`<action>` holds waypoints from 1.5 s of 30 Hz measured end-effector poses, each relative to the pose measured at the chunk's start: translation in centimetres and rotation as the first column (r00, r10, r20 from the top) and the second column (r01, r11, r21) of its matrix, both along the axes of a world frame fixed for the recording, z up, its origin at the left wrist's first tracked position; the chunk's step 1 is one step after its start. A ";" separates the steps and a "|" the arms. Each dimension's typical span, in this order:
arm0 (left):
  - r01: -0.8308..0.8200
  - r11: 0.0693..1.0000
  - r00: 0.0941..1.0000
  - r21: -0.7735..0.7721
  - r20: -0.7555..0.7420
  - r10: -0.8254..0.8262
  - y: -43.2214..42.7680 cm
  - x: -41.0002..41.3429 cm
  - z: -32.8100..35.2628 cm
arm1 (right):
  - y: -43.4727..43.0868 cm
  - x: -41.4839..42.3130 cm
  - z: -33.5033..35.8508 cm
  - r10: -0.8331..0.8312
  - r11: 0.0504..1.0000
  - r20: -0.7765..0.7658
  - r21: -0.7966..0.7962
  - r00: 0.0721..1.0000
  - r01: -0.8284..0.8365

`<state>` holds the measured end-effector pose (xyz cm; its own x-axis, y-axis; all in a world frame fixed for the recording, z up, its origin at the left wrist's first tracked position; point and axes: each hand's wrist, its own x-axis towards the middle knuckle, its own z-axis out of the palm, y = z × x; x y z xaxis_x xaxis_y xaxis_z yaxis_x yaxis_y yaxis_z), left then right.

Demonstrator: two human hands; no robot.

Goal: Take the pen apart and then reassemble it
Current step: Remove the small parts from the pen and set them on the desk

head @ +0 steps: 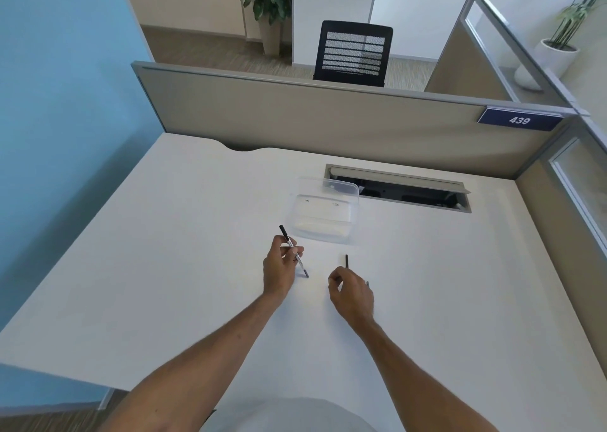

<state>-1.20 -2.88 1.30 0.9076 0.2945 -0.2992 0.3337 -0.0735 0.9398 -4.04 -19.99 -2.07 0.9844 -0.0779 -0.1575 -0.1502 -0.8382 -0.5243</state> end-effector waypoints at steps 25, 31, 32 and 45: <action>-0.331 0.894 0.939 -0.303 -0.200 0.280 3.6 4.7 0.8 | 1.4 2.4 0.5 0.031 0.999 -0.058 0.036 0.998 -0.029; -0.424 0.823 0.883 -0.378 -0.377 0.282 4.4 4.5 -1.1 | 2.7 4.0 0.9 0.142 0.989 -0.101 -0.035 0.985 -0.146; -0.419 0.824 0.882 -0.381 -0.386 0.270 4.5 4.4 -1.4 | 2.9 4.2 0.9 0.161 0.985 -0.115 -0.048 0.980 -0.168; -0.358 0.845 0.892 -0.398 -0.412 0.184 6.1 4.7 -2.9 | 5.6 5.7 0.7 0.182 0.957 -0.244 -0.180 0.953 -0.228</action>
